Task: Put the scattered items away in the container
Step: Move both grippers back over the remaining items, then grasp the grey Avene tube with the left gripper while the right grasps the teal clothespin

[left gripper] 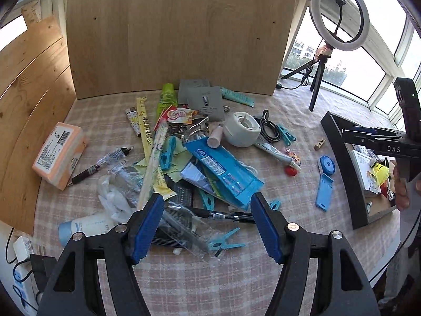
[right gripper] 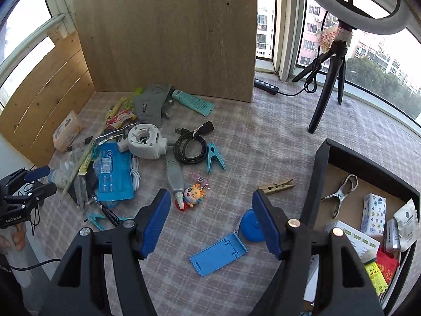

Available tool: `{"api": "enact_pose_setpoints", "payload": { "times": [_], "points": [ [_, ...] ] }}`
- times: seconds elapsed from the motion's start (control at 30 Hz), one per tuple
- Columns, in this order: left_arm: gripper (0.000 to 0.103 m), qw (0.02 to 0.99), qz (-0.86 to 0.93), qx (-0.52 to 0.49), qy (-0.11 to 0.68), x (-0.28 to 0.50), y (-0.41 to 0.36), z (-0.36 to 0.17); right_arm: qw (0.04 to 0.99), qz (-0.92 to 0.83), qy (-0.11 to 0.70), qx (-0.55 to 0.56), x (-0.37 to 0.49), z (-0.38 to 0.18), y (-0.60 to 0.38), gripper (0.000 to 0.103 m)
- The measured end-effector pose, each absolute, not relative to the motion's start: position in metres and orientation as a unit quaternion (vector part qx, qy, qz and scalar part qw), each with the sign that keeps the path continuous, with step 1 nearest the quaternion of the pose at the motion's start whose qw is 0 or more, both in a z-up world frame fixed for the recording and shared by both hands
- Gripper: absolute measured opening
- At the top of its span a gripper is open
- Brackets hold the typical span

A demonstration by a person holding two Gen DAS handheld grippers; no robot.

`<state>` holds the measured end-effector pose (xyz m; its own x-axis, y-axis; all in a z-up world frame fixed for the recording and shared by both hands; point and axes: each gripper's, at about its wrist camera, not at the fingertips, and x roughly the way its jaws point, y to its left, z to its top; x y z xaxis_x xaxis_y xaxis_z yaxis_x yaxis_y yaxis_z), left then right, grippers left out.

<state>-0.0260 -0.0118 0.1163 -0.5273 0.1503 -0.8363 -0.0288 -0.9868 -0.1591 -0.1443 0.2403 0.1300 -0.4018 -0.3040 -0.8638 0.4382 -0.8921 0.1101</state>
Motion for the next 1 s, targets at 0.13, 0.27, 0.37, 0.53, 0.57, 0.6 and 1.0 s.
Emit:
{"api": "enact_pose_setpoints", "payload": {
  "times": [0.13,0.27,0.37,0.53,0.57,0.6,1.0],
  "points": [
    [0.066,0.075,0.842,-0.522,-0.108,-0.059,0.030,0.099,0.231,-0.817,0.069,0.523,-0.170,0.107,0.234,0.063],
    [0.064,0.075,0.818,-0.551,-0.150,-0.091,0.062,0.080,0.239,-0.808,0.071,0.534,-0.191,0.089,0.230,0.063],
    [0.059,0.064,0.798,-0.567,-0.193,-0.111,0.072,0.067,0.251,-0.803,0.066,0.536,-0.205,0.081,0.229,0.063],
    [0.059,0.053,0.788,-0.578,-0.206,-0.127,0.084,0.055,0.265,-0.788,0.054,0.554,-0.228,0.065,0.226,0.063],
    [0.059,0.051,0.786,-0.581,-0.207,-0.129,0.086,0.052,0.267,-0.785,0.057,0.556,-0.231,0.062,0.224,0.063],
    [0.059,0.048,0.785,-0.582,-0.208,-0.132,0.087,0.050,0.269,-0.783,0.061,0.558,-0.234,0.059,0.221,0.063],
    [0.056,0.030,0.778,-0.584,-0.230,-0.144,0.087,0.029,0.276,-0.760,0.125,0.574,-0.246,0.027,0.193,0.057]
  ]
}}
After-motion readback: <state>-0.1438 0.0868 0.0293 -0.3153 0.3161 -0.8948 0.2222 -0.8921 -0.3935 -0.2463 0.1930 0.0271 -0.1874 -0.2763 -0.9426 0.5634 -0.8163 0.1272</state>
